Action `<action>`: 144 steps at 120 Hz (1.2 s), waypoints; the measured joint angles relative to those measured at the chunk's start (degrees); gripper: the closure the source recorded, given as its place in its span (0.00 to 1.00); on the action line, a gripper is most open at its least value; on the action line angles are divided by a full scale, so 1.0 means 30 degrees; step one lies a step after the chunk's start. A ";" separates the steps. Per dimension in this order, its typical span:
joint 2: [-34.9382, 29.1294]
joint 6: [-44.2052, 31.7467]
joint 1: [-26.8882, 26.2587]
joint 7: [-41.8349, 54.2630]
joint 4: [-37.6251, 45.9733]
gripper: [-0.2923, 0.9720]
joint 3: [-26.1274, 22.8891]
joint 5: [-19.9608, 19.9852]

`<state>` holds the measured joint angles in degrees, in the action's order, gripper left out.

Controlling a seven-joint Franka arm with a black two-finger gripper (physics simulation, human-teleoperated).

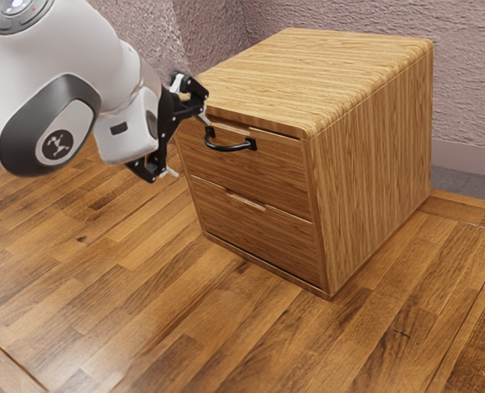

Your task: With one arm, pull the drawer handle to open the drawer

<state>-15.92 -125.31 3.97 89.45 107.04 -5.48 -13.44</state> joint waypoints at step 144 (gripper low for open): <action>0.1870 -0.2057 0.0393 0.0338 -0.0134 0.40 -0.0167 -0.0093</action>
<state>-10.31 -131.48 5.15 90.46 106.64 -5.98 -13.72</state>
